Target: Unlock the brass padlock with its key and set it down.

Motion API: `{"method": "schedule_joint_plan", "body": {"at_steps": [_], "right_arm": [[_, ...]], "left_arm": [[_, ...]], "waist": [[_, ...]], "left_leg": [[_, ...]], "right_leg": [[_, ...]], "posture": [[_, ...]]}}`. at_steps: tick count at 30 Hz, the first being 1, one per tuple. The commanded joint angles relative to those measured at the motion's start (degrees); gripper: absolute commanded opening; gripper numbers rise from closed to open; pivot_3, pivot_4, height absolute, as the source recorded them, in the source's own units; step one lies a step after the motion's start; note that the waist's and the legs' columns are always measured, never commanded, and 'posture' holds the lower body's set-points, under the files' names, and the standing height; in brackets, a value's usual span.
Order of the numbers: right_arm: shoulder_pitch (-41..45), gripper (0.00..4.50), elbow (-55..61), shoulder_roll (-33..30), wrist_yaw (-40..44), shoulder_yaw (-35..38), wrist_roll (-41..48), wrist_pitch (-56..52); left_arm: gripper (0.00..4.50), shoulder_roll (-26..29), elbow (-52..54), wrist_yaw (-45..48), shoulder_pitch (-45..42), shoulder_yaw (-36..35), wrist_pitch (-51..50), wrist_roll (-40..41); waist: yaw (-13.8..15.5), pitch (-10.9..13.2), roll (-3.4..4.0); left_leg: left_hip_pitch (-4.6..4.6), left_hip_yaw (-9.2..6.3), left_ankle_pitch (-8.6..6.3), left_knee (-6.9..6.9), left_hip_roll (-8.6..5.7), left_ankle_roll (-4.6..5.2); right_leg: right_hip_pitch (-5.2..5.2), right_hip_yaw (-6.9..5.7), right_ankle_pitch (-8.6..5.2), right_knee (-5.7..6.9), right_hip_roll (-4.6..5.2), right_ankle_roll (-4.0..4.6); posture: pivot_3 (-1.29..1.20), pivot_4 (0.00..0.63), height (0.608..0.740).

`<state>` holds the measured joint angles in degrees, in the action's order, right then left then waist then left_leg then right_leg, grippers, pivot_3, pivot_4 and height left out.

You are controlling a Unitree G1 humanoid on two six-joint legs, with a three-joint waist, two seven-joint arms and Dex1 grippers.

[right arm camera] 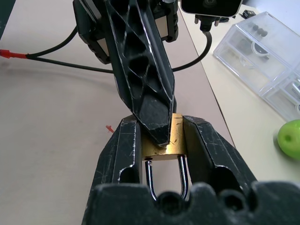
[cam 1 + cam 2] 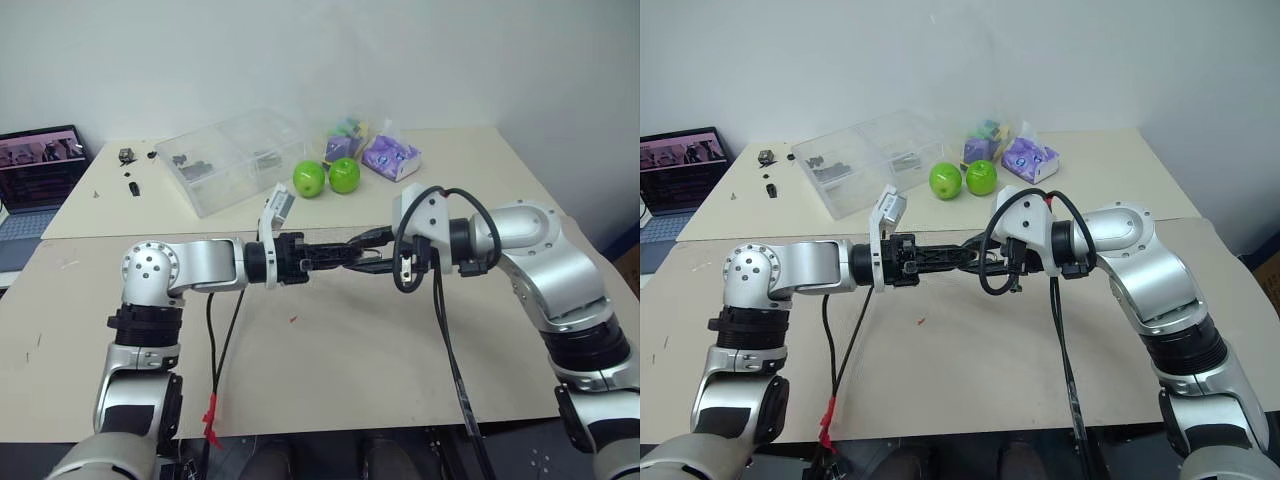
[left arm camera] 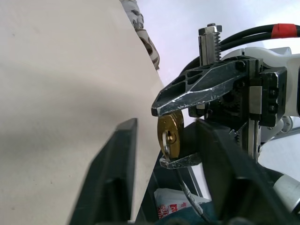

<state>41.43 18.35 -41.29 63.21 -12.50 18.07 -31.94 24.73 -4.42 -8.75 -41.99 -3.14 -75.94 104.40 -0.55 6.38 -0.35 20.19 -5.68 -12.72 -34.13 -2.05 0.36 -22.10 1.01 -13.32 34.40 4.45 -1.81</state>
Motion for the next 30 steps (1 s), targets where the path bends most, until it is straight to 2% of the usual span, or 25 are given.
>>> {"method": "schedule_joint_plan", "body": {"at_steps": [1, 22, 24, 26, 29, 30], "right_arm": [[1.3, 0.90, 2.3, -0.1, -0.8, 1.5, 0.5, -0.2], [1.8, 0.90, 2.1, 0.0, -0.7, 1.3, 1.1, -0.9], [1.9, 1.96, 2.0, 0.1, -0.7, 1.4, 1.2, -1.2], [1.8, 2.43, 2.2, 0.1, -0.8, 1.5, 1.5, -1.7], [0.9, 3.61, 2.3, -0.7, -0.9, 1.4, 1.1, -1.6], [0.5, 3.83, 2.2, -0.9, -1.0, 1.4, 0.8, -1.4]], "left_arm": [[0.08, 1.2, 1.4, 0.7, -0.5, 0.8, 1.4, 1.2], [0.04, 2.9, 1.2, 1.7, -0.1, 2.8, 3.7, 2.1], [0.04, 3.0, 1.2, 1.7, 0.0, 2.8, 3.9, 2.2], [0.04, 3.1, 1.2, 1.7, 0.0, 2.9, 4.0, 2.3], [0.04, 3.2, 1.2, 1.7, -0.1, 3.1, 4.1, 2.2], [0.04, 3.3, 1.2, 1.7, -0.1, 3.1, 4.1, 2.2]], "waist": [[0.0, 0.0, 0.01], [0.0, 0.0, 0.01], [0.0, 0.0, 0.01], [0.0, 0.0, 0.00], [0.0, 0.0, 0.01], [0.0, 0.0, 0.01]], "left_leg": [[0.00, 0.00, 0.00, 0.00, 0.00, 0.00], [0.01, 0.00, 0.00, 0.02, -0.01, 0.00], [0.01, 0.00, 0.00, 0.02, -0.01, 0.00], [0.00, 0.00, 0.00, 0.02, -0.01, 0.00], [0.01, 0.00, 0.00, 0.02, -0.01, 0.00], [0.01, 0.00, 0.00, 0.02, -0.01, 0.00]], "right_leg": [[-0.01, 0.00, 0.00, -0.01, 0.00, 0.00], [0.00, 0.00, 0.00, -0.06, 0.00, 0.00], [0.00, 0.00, 0.00, -0.07, 0.00, 0.00], [0.00, 0.00, 0.00, -0.07, 0.00, 0.00], [0.00, 0.00, 0.00, -0.07, 0.00, 0.00], [0.00, 0.00, 0.00, -0.07, 0.00, 0.00]], "posture": [[0.00, 0.150, 0.740], [0.00, 0.150, 0.740], [0.00, 0.150, 0.740], [0.00, 0.150, 0.740], [0.00, 0.150, 0.740], [0.00, 0.150, 0.740]]}}
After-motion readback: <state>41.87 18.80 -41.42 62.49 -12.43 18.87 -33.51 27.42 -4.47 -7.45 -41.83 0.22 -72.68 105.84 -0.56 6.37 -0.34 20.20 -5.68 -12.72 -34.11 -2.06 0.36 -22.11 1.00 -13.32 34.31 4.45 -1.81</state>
